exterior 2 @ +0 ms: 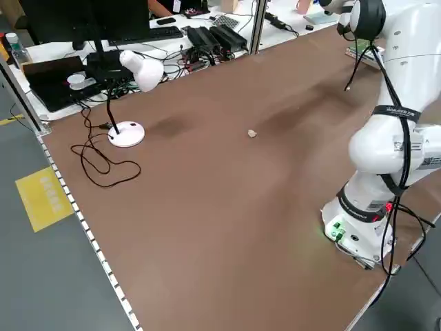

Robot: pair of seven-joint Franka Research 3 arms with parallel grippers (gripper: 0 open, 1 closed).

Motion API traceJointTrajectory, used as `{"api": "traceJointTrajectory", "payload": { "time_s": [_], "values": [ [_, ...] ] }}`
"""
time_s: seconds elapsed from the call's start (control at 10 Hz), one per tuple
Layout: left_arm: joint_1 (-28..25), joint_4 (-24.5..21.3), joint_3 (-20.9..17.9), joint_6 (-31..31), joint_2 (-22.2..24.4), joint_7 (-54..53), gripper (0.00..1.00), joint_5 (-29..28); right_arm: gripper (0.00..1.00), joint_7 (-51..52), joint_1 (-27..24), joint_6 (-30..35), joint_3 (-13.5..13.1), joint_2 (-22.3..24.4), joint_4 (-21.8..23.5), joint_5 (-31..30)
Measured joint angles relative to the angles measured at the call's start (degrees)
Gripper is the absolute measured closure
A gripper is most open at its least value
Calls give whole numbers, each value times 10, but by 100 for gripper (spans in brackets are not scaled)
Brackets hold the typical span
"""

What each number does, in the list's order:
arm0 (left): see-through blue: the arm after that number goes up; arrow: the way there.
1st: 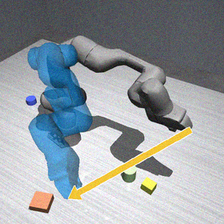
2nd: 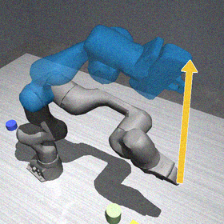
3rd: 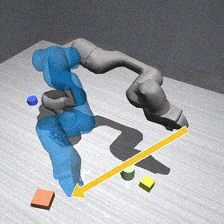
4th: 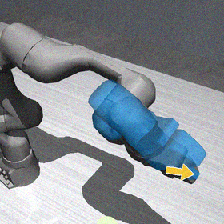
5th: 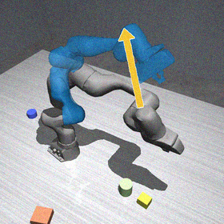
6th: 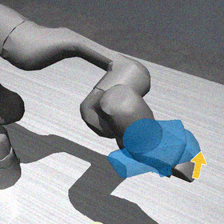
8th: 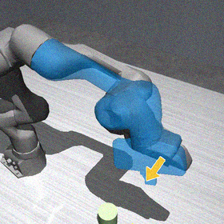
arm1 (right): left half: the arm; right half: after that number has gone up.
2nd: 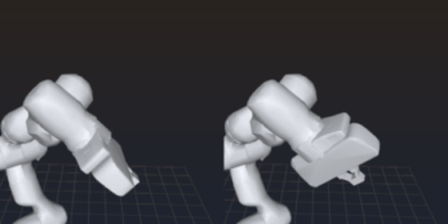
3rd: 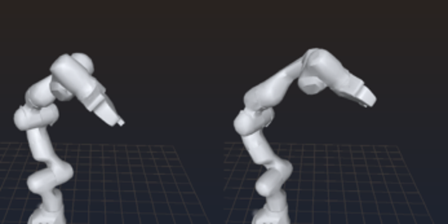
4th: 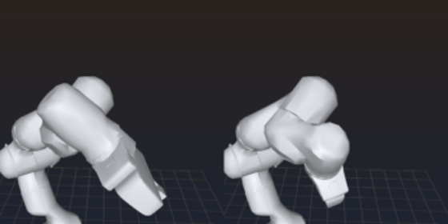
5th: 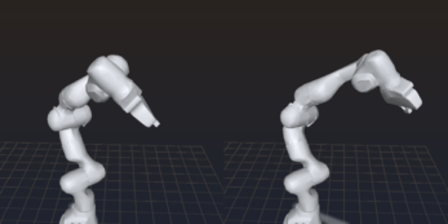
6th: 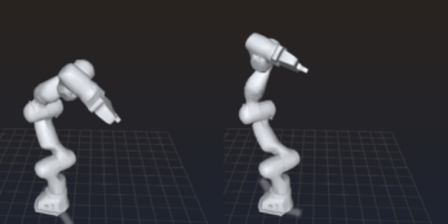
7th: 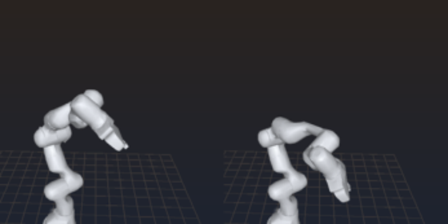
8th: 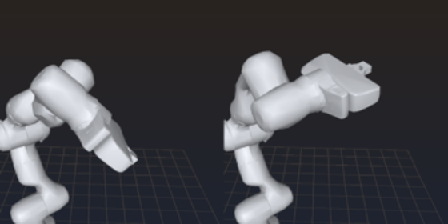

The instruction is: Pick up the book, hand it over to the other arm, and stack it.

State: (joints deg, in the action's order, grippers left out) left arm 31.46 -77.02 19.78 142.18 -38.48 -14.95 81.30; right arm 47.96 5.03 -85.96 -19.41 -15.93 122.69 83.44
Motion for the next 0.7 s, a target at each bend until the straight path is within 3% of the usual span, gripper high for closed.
{"api": "traceJointTrajectory", "payload": {
  "time_s": [0.7],
  "values": [
    [0,1,0,0,0,0,81,0,1,-67,18,13,0,18,0,30]
  ]
}}
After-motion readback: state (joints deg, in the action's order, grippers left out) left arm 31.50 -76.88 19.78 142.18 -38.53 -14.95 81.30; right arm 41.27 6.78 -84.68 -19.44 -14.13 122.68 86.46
